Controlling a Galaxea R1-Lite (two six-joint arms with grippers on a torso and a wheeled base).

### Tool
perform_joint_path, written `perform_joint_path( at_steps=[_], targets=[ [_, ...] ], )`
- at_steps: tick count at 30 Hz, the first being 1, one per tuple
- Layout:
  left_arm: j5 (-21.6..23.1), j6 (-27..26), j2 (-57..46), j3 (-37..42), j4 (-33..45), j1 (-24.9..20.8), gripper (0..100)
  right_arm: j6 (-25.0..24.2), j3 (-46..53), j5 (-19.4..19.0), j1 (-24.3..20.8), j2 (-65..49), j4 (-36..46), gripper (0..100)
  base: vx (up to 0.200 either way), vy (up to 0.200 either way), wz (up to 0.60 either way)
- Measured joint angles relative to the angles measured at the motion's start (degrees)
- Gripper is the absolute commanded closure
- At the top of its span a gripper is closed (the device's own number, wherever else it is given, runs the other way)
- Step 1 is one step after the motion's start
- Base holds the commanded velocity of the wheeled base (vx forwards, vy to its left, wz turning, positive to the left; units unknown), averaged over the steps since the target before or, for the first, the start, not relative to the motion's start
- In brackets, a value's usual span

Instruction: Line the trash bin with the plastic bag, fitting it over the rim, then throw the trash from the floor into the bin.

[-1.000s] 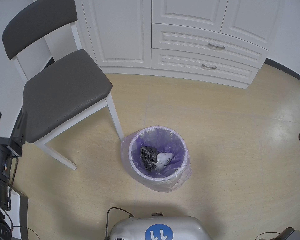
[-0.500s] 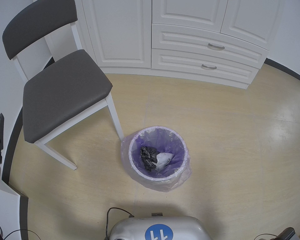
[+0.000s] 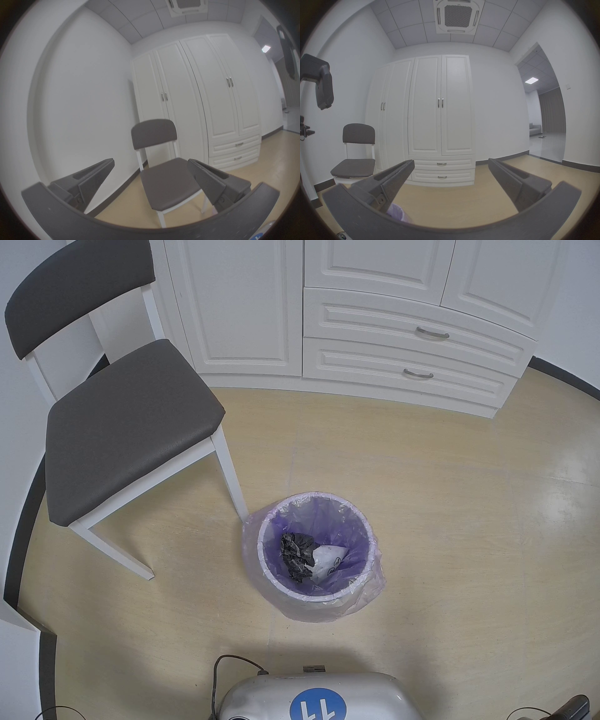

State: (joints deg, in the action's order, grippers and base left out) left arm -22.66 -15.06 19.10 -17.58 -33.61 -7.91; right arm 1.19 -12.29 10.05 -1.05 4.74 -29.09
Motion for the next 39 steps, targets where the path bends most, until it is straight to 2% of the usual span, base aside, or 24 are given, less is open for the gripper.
perform_joint_path(
  at_steps=[10, 25, 30, 39],
  targets=[
    [0.1, 0.5, -10.7, 2.2, 2.5, 2.9, 0, -1.2, 2.7, 0.0, 0.9, -3.6, -0.9, 0, 0.000, 0.000, 0.00],
    [0.7, 2.1, -14.4, 12.9, 0.4, 4.8, 0, -1.8, 10.6, 0.0, 1.0, -4.1, -6.2, 0, 0.000, 0.000, 0.00],
    [3.8, 2.1, -16.4, 13.9, 3.5, 7.4, 0, -1.6, 11.2, 0.0, 1.0, -4.1, -6.7, 0, 0.000, 0.000, 0.00],
    [4.9, 3.8, -18.0, 14.8, 13.6, 7.9, 0, -1.2, 11.3, -2.0, 1.0, -4.1, -1.5, 0, 0.000, 0.000, 0.00]
  ],
)
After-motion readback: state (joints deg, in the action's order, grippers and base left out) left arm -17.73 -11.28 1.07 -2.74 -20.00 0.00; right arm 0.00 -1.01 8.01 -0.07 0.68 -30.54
